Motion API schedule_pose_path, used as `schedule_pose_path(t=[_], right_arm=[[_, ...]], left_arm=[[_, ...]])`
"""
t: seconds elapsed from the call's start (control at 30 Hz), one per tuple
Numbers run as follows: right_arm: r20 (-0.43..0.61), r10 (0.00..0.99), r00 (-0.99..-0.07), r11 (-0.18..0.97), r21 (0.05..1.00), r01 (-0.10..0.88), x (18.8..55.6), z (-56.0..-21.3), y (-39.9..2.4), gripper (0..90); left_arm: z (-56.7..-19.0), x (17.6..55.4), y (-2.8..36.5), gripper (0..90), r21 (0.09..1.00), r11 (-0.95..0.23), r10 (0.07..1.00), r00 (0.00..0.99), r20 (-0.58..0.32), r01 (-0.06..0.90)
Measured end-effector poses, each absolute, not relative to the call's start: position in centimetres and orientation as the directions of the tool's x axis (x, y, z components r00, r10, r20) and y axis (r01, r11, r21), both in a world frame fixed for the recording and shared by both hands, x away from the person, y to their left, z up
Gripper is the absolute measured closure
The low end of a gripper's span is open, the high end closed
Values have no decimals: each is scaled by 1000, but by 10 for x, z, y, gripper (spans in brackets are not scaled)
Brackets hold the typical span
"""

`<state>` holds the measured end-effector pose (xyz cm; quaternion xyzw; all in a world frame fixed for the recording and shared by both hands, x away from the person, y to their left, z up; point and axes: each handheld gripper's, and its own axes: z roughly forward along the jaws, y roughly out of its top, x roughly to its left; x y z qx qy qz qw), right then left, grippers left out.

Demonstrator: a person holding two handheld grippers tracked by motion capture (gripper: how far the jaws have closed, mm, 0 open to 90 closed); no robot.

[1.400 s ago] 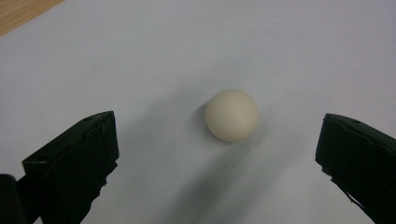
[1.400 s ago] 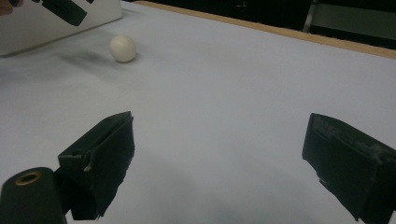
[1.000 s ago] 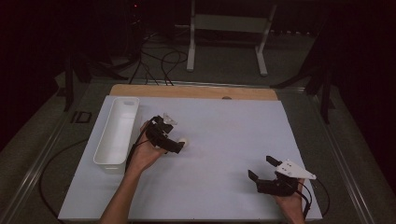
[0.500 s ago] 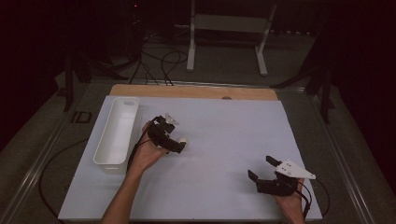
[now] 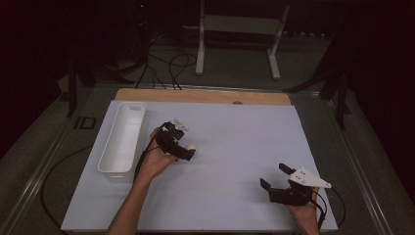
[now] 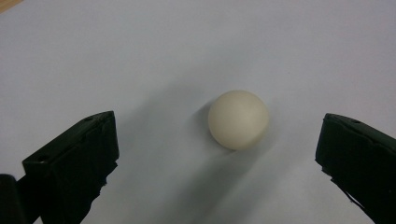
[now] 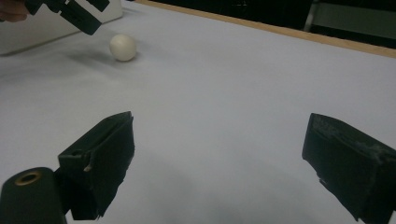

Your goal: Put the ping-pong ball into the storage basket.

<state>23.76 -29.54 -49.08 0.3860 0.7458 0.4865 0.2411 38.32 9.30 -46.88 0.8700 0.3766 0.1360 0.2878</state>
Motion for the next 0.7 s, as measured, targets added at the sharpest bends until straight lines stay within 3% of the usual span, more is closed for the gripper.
schedule_pose_path(t=[0.7], right_arm=[[16,810,-587,231,911,343,238,-491,-295,87]], left_arm=[[-473,388,87,0,596,-556,730,683,16,580]])
